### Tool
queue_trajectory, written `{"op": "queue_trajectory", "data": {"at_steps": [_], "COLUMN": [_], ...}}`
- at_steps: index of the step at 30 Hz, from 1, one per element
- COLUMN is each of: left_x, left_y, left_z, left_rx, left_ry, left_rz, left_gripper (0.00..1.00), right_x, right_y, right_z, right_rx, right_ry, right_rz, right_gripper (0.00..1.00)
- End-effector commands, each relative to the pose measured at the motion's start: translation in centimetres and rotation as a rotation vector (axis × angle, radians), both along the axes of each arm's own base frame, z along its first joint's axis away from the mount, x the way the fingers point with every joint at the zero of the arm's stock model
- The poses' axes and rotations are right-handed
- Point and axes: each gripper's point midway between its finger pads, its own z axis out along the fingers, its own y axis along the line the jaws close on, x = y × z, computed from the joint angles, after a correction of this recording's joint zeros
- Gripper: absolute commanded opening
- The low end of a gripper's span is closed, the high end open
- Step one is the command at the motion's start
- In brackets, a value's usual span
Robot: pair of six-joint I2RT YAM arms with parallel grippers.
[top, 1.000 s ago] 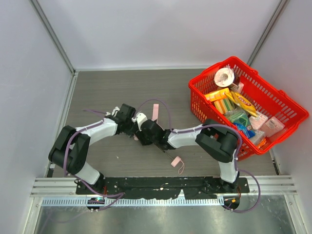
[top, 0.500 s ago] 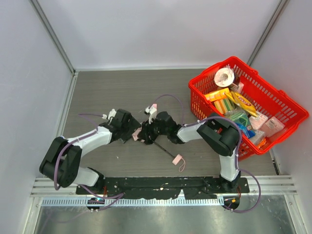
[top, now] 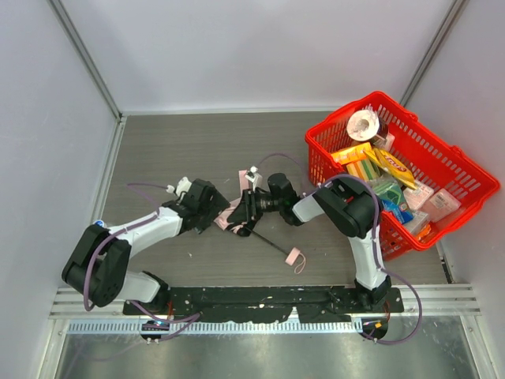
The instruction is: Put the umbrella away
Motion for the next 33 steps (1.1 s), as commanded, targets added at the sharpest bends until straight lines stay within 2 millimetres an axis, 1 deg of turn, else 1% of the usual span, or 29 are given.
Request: {"op": "queue_trajectory", "data": {"at_steps": [1, 2, 3, 4, 5, 6, 7, 8, 9, 10, 11, 12, 13, 14, 15, 16, 17, 18, 19, 20, 21, 22, 23, 24, 25, 27, 30, 32, 33], "left_x": [-7.4, -7.3, -7.3, -7.4, -7.4, -7.4, -7.5, -7.5, -7.6, -7.7, -7.7, -7.7, -7.8, -8.0, -8.1, -8.3, -8.5, -8.6, -8.7, -8.9, -8.9, -9.1, -9.2, -9.3, -9.3, -9.6, -9.6, -9.4, -9.4], "left_y": [4.1, 4.0, 4.0, 4.3, 4.2, 4.2, 4.1, 4.1, 4.1, 4.2, 4.1, 4.1, 4.1, 4.0, 3.8, 3.6, 3.4, 3.2, 3.1, 3.0, 3.1, 3.2, 3.1, 3.2, 3.1, 3.1, 2.8, 2.6, 2.5], "left_z": [-6.9, -7.4, -7.9, -8.4, -8.8, -9.0, -9.2, -9.1, -9.1, -9.1, -9.0, -8.9, -8.9, -8.8, -8.8, -8.8, -8.8, -8.8, -8.7, -8.7, -8.6, -8.4, -8.2, -8.0, -7.8, -7.4, -6.8, -6.4, -6.3], "left_rx": [0.166, 0.157, 0.154, 0.156, 0.146, 0.138, 0.133, 0.13, 0.13, 0.13, 0.126, 0.123, 0.123, 0.12, 0.112, 0.102, 0.094, 0.083, 0.078, 0.081, 0.087, 0.099, 0.105, 0.109, 0.114, 0.12, 0.098, 0.083, 0.077], "left_ry": [0.336, 0.331, 0.324, 0.32, 0.309, 0.306, 0.303, 0.3, 0.297, 0.295, 0.287, 0.28, 0.283, 0.289, 0.296, 0.307, 0.316, 0.325, 0.335, 0.347, 0.358, 0.378, 0.39, 0.405, 0.419, 0.442, 0.464, 0.467, 0.472], "left_rz": [0.093, 0.098, 0.105, 0.113, 0.113, 0.116, 0.11, 0.103, 0.099, 0.097, 0.091, 0.083, 0.078, 0.066, 0.056, 0.046, 0.04, 0.034, 0.032, 0.03, 0.032, 0.032, 0.027, 0.028, 0.029, 0.029, 0.033, 0.035, 0.037], "left_gripper": [0.94, 0.88, 0.75, 0.56, 0.42, 0.35, 0.31, 0.23, 0.19, 0.15, 0.1, 0.06, 0.03, 0.0, 0.0, 0.0, 0.0, 0.0, 0.0, 0.0, 0.0, 0.0, 0.0, 0.0, 0.0, 0.0, 0.0, 0.0, 0.0], "right_x": [-0.7, -0.8, -0.9, -1.1, -1.1, -1.4, -1.2, -1.5, -1.2, -1.5, -0.4, -0.9, 0.6, -0.2, 0.8, 0.3, 1.0, 0.9, 1.4, 0.9, 1.5, 0.9, 1.3, 1.0, 0.3, -0.1, 0.1, 0.2, -0.1], "right_y": [-0.5, -0.5, -0.5, -0.8, -0.8, -1.1, -1.2, -1.6, -1.5, -1.9, -2.0, -2.4, -2.4, -3.1, -3.6, -3.4, -3.7, -3.3, -3.5, -2.9, -3.1, -2.4, -2.5, -2.1, -1.7, -1.1, -0.2, 0.3, 0.7], "right_z": [-1.4, -1.4, -1.5, -2.1, -2.0, -2.5, -2.0, -2.3, -2.3, -2.4, -2.1, -2.3, -1.7, -1.5, -1.2, 0.0, 0.4, 1.9, 2.3, 3.6, 3.9, 5.1, 5.5, 6.5, 6.6, 7.4, 6.4, 5.2, 4.0], "right_rx": [-0.017, -0.016, -0.018, -0.042, -0.053, -0.076, -0.084, -0.132, -0.162, -0.209, -0.249, -0.314, -0.368, -0.436, -0.501, -0.52, -0.569, -0.57, -0.606, -0.603, -0.625, -0.596, -0.588, -0.571, -0.554, -0.523, -0.547, -0.582, -0.607], "right_ry": [0.136, 0.136, 0.138, 0.139, 0.124, 0.114, 0.094, 0.073, 0.054, 0.023, -0.016, -0.035, -0.086, -0.104, -0.148, -0.189, -0.248, -0.305, -0.375, -0.436, -0.508, -0.564, -0.635, -0.687, -0.734, -0.791, -0.828, -0.831, -0.834], "right_rz": [-0.01, -0.003, -0.002, 0.004, 0.005, 0.013, 0.003, 0.017, 0.006, 0.018, -0.017, -0.002, -0.047, -0.025, -0.061, -0.054, -0.075, -0.087, -0.11, -0.113, -0.141, -0.138, -0.165, -0.19, -0.18, -0.185, -0.157, -0.136, -0.115], "right_gripper": [0.01, 0.01, 0.01, 0.01, 0.01, 0.01, 0.01, 0.01, 0.02, 0.07, 0.09, 0.16, 0.2, 0.29, 0.51, 0.59, 0.62, 0.67, 0.72, 0.74, 0.74, 0.75, 0.75, 0.77, 0.77, 0.77, 0.78, 0.78, 0.78]}}
